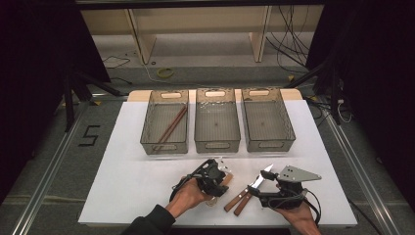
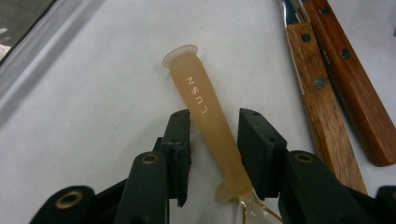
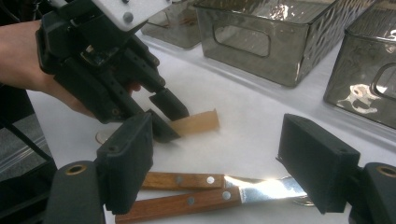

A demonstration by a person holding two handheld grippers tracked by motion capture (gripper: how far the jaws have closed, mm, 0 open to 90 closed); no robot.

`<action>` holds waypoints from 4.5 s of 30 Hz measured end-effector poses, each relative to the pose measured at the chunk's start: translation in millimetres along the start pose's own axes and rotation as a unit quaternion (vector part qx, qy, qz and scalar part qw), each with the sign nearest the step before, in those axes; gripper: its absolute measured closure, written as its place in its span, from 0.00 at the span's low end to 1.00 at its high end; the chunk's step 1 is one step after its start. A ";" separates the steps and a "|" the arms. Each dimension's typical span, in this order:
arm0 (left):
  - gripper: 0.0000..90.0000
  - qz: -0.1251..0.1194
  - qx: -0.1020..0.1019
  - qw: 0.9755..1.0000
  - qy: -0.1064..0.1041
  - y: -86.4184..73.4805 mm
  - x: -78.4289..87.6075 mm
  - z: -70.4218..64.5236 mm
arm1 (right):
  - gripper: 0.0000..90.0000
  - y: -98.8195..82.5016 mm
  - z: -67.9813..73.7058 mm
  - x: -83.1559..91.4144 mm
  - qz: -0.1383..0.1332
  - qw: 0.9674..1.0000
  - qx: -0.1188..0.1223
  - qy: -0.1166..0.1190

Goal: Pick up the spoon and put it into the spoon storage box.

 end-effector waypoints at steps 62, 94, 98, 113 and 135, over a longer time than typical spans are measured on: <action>0.85 -0.113 0.052 0.992 0.014 7.0 80.5 67.1 | 0.30 -0.5 -0.4 -0.5 0.000 1.000 -0.005 0.001; 0.85 -0.147 0.090 0.982 0.074 59.9 91.4 137.2 | 0.30 -1.3 0.4 -2.0 0.003 1.000 -0.004 0.007; 0.85 -0.147 0.095 0.982 0.073 66.6 86.4 141.2 | 0.30 -1.3 0.3 -2.0 0.003 1.000 -0.007 0.008; 0.85 -0.159 0.126 0.976 0.075 79.8 65.5 158.6 | 0.30 -1.6 0.1 -2.4 0.002 1.000 -0.008 0.013; 0.85 -0.160 0.157 0.972 0.072 87.6 47.2 172.3 | 0.30 -1.7 0.3 -2.3 0.003 1.000 -0.009 0.014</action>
Point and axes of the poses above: each handheld gripper's, and its own axes: x roughly backward along the jaws, y roughly out of its top, z roughly to its left, the point moved 3 cm from there along -x, roughly forward along the jaws, and after that the axes turned 1 degree about z, right-handed, at the moved point
